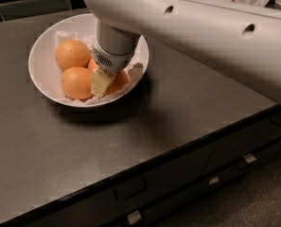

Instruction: Pick orange from white bowl

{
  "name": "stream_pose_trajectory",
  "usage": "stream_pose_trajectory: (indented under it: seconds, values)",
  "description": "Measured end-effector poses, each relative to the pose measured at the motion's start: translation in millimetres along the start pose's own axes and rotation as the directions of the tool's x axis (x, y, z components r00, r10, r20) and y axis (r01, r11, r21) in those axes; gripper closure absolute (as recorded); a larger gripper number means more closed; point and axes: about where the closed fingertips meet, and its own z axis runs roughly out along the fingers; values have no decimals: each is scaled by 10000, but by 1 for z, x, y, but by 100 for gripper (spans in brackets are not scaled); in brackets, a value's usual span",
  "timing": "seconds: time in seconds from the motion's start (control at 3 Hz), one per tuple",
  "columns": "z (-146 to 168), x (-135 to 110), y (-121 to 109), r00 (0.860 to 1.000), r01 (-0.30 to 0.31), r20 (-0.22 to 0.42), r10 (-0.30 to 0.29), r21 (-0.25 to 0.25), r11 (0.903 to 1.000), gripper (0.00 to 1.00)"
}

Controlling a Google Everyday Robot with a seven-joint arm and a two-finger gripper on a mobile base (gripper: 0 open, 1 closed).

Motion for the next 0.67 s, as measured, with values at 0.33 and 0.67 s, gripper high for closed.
stream_pose_trajectory:
  seconds: [0.33, 0.67]
  values:
    - [6, 1, -2, 9999, -47, -159, 47, -22, 10000, 39]
    - [16, 4, -4, 9998, -86, -199, 82, -198, 9998, 39]
